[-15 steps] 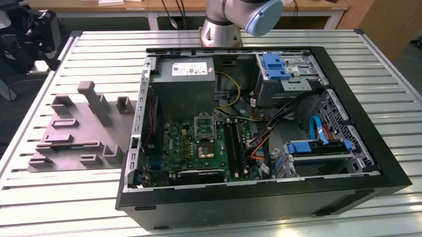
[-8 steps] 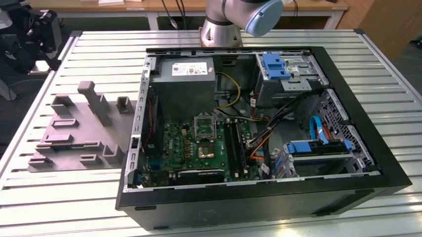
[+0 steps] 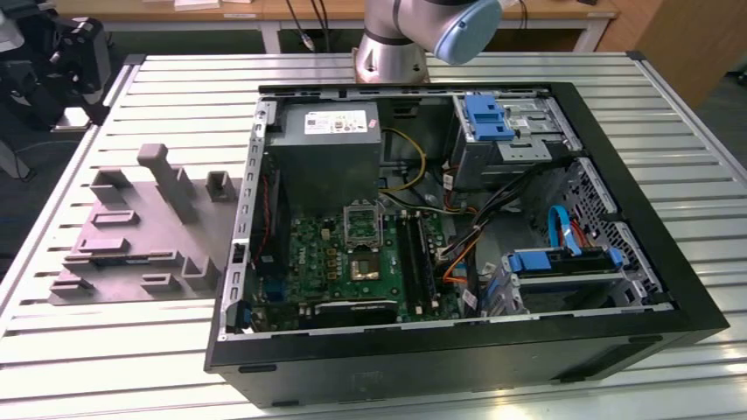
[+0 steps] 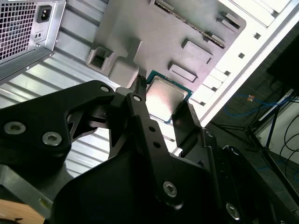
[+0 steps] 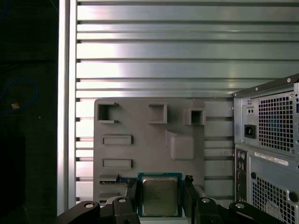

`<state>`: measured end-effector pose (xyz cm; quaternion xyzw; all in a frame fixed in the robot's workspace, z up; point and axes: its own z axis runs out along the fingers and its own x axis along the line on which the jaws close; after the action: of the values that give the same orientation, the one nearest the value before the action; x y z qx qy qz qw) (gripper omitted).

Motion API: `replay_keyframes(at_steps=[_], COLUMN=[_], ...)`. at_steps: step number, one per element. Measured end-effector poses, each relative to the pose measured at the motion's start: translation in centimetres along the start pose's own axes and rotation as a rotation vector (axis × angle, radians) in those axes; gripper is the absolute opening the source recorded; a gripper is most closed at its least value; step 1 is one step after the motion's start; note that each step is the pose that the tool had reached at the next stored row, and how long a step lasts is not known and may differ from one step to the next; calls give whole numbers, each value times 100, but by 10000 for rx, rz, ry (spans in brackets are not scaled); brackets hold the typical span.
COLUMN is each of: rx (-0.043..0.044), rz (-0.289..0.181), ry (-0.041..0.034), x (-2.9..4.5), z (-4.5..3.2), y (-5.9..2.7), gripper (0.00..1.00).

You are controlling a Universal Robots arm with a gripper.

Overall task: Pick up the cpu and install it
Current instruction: 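Pick up the cpu and move it towards the insertion slot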

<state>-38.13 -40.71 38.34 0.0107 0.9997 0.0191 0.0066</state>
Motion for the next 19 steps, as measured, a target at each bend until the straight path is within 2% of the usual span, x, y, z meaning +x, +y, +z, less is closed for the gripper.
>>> replay_keyframes(at_steps=[19], rx=[0], rz=[1], ry=[0], x=[-40], z=[1], y=[1], gripper=[47])
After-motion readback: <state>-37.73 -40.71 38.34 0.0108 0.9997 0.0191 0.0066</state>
